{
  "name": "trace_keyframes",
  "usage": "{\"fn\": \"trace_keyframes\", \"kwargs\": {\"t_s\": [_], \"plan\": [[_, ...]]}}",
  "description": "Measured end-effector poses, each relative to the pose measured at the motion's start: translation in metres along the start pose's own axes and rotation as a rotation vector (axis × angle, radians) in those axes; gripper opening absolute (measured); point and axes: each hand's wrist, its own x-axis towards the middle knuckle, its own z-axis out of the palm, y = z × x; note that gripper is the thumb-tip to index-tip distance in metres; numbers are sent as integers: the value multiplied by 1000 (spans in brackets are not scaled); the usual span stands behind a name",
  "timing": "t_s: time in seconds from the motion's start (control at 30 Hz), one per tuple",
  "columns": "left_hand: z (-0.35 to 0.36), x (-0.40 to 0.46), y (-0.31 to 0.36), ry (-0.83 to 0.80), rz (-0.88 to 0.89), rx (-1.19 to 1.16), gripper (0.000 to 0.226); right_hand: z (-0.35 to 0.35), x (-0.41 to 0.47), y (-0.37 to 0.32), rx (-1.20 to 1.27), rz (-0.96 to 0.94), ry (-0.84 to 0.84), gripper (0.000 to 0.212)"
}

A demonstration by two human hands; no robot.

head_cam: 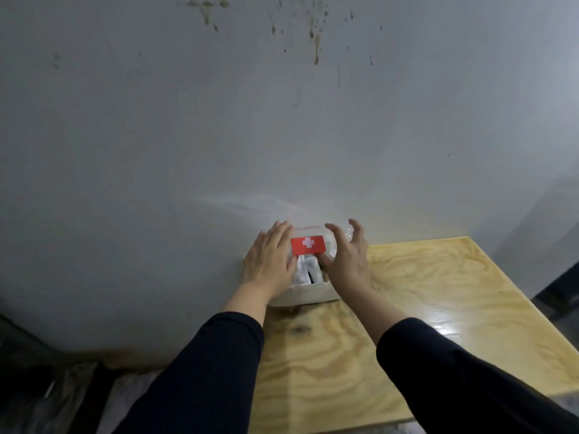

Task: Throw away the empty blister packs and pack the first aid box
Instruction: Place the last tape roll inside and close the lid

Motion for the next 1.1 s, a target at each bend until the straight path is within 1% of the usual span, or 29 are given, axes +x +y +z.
{"fn": "trace_keyframes", "kwargs": {"t_s": [0.1,0.27,0.37,0.47,0.5,0.57,0.63,0.73,0.87,1.1], "plan": [[16,-19,11,-43,9,0,65,7,-22,15,5,17,-58,59],[42,-42,23,-161,-47,-68,67,21,-46,39,-5,27,-185,63],[48,-45,27,-170,-78,-86,68,22,-53,49,-112,-54,-229,68],[46,-42,26,-171,-94,-126,67,14,-52,49,-153,-81,-307,79],[46,-40,24,-166,-91,-127,67,13,-50,49,-171,-100,-315,80],[45,-35,17,-149,-99,-95,64,12,-43,47,-203,-167,-299,74],[46,-29,11,-160,-108,-32,66,15,-33,46,-265,-253,-325,67],[51,-22,7,-211,-104,61,75,23,-21,46,-421,-369,-399,68],[63,-18,6,-153,-128,132,77,35,-15,52,-485,-410,-346,68],[73,3,-2,-111,-132,118,72,48,9,59,-491,-454,-262,69]]}}
